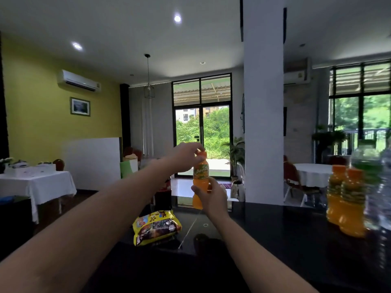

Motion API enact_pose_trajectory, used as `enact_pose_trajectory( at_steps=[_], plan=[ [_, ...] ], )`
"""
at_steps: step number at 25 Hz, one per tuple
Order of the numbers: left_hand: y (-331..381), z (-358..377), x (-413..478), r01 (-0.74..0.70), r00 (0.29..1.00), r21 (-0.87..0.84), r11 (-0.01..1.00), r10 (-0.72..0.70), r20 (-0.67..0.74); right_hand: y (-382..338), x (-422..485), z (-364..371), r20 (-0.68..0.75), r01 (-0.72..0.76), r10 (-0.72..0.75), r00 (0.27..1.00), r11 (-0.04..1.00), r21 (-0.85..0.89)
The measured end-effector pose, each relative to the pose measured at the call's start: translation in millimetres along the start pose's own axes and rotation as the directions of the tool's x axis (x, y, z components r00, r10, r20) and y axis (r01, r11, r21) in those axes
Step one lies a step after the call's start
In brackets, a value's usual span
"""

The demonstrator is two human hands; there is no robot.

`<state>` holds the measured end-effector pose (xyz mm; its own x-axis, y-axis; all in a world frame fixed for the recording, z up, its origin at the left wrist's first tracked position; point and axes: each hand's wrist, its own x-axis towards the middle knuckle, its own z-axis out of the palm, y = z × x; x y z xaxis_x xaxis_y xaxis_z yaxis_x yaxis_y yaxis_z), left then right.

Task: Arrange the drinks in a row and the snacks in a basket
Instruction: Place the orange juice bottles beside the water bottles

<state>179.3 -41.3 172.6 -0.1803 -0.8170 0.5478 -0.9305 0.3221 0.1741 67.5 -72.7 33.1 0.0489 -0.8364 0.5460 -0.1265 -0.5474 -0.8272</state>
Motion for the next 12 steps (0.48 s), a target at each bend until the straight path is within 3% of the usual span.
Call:
enact_pose_trajectory(
  at_steps=[3, 12],
  plan=[
    [40, 6, -12, -0.03, 0.999, -0.209, 0.977, 0.026, -0.02, -15, -26, -47, 0.012, -0.016, 0.017, 1.0, 0.998, -0.054],
    [202, 37, -26, -0.225, 0.974, -0.285, 0.932, 0.205, -0.1, -48, -84, -222, -0.096, -0.09, 0.065, 0.993, 0.953, -0.291]
  ],
)
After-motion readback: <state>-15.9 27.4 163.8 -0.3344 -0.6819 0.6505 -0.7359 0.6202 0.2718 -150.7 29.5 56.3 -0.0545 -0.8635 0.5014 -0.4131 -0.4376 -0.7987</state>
